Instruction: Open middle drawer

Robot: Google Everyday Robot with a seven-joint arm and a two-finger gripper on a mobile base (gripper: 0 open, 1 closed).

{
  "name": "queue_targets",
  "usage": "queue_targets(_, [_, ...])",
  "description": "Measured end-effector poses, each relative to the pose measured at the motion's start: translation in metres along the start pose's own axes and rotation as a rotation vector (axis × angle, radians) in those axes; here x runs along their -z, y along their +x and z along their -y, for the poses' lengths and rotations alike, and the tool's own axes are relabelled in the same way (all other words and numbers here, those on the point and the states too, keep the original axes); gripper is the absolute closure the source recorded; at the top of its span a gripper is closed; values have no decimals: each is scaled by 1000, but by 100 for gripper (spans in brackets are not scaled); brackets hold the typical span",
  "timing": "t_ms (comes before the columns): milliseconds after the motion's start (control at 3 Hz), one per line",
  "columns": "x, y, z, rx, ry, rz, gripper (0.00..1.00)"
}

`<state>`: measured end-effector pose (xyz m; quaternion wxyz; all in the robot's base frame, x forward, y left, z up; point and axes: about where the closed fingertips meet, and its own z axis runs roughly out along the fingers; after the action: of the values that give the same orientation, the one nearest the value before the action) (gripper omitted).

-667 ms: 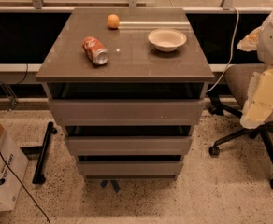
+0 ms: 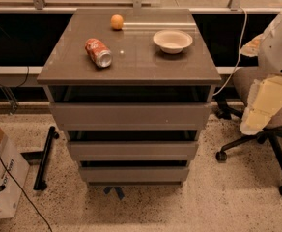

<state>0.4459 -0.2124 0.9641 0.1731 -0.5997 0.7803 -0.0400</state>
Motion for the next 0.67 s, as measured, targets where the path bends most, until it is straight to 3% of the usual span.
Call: queue_targets(667, [-55, 10, -6, -16, 13, 2, 0])
